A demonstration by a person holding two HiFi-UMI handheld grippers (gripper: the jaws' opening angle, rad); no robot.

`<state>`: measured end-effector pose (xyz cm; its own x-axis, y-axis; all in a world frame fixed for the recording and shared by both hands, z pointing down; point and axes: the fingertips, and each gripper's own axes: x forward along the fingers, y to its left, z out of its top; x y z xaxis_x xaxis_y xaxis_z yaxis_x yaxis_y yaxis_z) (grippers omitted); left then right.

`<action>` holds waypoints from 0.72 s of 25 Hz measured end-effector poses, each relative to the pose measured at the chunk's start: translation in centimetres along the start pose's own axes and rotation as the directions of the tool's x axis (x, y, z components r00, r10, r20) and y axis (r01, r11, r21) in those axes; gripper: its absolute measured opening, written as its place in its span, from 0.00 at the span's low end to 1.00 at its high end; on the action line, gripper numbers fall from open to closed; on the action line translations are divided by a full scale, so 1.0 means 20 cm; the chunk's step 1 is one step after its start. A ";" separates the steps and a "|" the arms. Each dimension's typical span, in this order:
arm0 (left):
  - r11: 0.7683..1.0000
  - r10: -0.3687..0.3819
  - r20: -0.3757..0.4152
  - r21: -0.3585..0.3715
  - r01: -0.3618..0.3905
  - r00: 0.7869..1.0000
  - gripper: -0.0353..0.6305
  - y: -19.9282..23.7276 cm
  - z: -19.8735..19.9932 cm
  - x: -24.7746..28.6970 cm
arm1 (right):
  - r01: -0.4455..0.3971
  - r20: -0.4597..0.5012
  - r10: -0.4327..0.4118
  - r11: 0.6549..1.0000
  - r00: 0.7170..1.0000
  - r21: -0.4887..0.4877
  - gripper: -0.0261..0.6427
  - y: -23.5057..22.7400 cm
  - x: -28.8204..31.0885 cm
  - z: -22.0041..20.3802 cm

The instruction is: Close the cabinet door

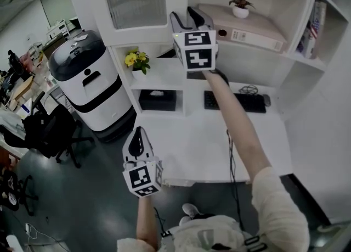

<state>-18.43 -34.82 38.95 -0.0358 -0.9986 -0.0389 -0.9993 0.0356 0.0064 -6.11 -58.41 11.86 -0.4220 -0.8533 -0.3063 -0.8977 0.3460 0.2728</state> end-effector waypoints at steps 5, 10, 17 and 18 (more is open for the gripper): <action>0.999 -0.007 0.031 0.033 0.005 0.999 0.06 -0.04 0.09 -0.06 | -0.042 -0.073 0.041 0.999 0.997 -0.011 0.29 0.03 -0.04 -0.01; 0.999 -0.001 0.059 0.041 -0.002 0.998 0.06 -0.04 0.18 -0.13 | -0.071 -0.060 0.069 0.997 0.996 -0.030 0.29 0.08 -0.20 0.00; 0.999 0.017 0.103 0.034 -0.020 0.995 0.06 -0.03 0.29 -0.23 | -0.145 0.059 0.147 0.989 0.987 -0.039 0.29 0.22 -0.62 0.10; 0.999 0.017 0.112 0.033 -0.020 0.994 0.06 -0.04 0.30 -0.25 | -0.160 0.078 0.161 0.987 0.984 -0.018 0.28 0.24 -0.69 0.11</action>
<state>-17.46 -29.61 33.12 -0.0527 -0.9871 -0.1508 -0.9980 0.0573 -0.0260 -4.90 -44.09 15.43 -0.5695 -0.7533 -0.3289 -0.8162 0.4709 0.3348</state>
